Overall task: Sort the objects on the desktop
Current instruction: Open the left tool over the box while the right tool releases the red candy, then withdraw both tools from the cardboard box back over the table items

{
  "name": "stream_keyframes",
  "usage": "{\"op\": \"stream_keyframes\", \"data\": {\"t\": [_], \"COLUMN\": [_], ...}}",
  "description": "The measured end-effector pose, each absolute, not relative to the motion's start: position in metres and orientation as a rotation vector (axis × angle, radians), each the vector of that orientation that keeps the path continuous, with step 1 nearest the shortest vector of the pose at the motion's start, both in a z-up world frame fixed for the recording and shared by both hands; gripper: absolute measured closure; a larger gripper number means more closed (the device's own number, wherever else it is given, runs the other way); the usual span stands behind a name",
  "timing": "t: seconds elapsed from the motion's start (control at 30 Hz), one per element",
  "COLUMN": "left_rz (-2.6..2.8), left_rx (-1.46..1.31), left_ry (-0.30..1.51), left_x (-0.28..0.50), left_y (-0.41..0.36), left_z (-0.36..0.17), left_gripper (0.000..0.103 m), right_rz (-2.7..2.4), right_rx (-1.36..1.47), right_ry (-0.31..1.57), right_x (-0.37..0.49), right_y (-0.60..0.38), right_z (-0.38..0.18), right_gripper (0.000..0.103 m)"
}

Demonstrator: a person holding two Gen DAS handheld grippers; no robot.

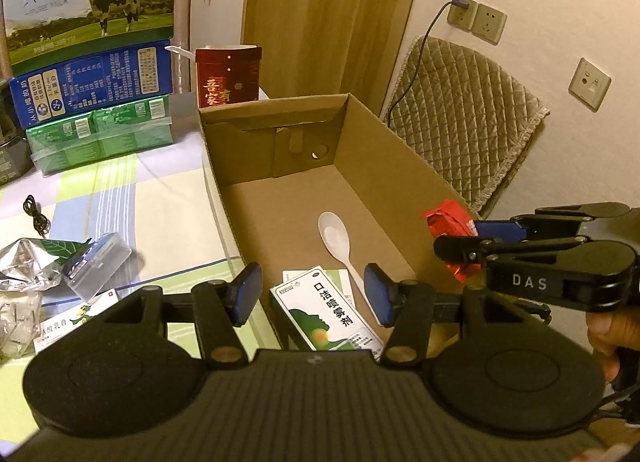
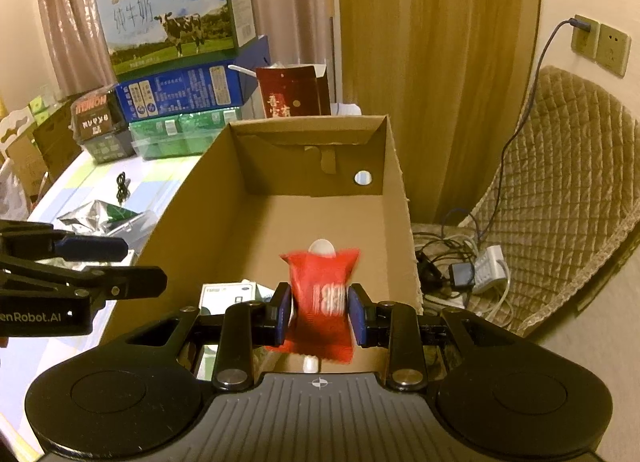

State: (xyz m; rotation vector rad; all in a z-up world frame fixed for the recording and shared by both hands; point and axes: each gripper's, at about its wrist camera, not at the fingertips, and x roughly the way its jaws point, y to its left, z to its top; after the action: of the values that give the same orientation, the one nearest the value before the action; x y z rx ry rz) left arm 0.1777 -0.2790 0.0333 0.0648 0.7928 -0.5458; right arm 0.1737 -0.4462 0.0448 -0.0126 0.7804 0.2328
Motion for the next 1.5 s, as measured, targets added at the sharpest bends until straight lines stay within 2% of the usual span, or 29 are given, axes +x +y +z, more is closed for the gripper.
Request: {"op": "stream_keyframes", "data": {"t": [0.07,0.13,0.2,0.67,0.87,1.03,1.13,1.2,1.27,1.43,1.5], "left_rz": [-0.543,-0.539,-0.537,-0.521,-0.514,-0.503,-0.496,-0.495,-0.497,-0.482,-0.472], "left_rx": [0.064,0.065,0.062,0.062,0.069,0.07,0.07,0.069,0.068,0.061,0.058], "left_ry": [0.793,0.794,0.794,0.792,0.784,0.771,0.765,0.758,0.745,0.733,0.731], "left_x": [0.178,0.177,0.177,0.166,0.155,0.147,0.142,0.139,0.135,0.127,0.125], "left_y": [-0.277,-0.276,-0.274,-0.261,-0.253,-0.241,-0.232,-0.226,-0.219,-0.202,-0.194], "left_z": [0.033,0.032,0.032,0.033,0.039,0.046,0.05,0.054,0.057,0.063,0.064], "left_gripper": [0.052,0.052,0.052,0.049,0.046,0.038,0.034,0.024,0.021,0.015,0.013], "right_rz": [0.234,0.228,0.223,0.202,0.207,0.223,0.236,0.244,0.25,0.271,0.278], "right_rx": [-0.005,0.002,0.01,0.008,-0.002,-0.012,-0.023,-0.03,-0.039,-0.052,-0.061], "right_ry": [0.769,0.761,0.755,0.771,0.774,0.77,0.766,0.763,0.76,0.749,0.745], "right_x": [0.173,0.173,0.172,0.152,0.139,0.129,0.124,0.121,0.118,0.113,0.111], "right_y": [-0.446,-0.447,-0.449,-0.452,-0.444,-0.434,-0.426,-0.42,-0.414,-0.397,-0.392], "right_z": [0.047,0.048,0.049,0.051,0.054,0.058,0.063,0.066,0.067,0.073,0.074], "right_gripper": [0.074,0.067,0.065,0.061,0.054,0.04,0.036,0.033,0.03,0.012,0.01]}}
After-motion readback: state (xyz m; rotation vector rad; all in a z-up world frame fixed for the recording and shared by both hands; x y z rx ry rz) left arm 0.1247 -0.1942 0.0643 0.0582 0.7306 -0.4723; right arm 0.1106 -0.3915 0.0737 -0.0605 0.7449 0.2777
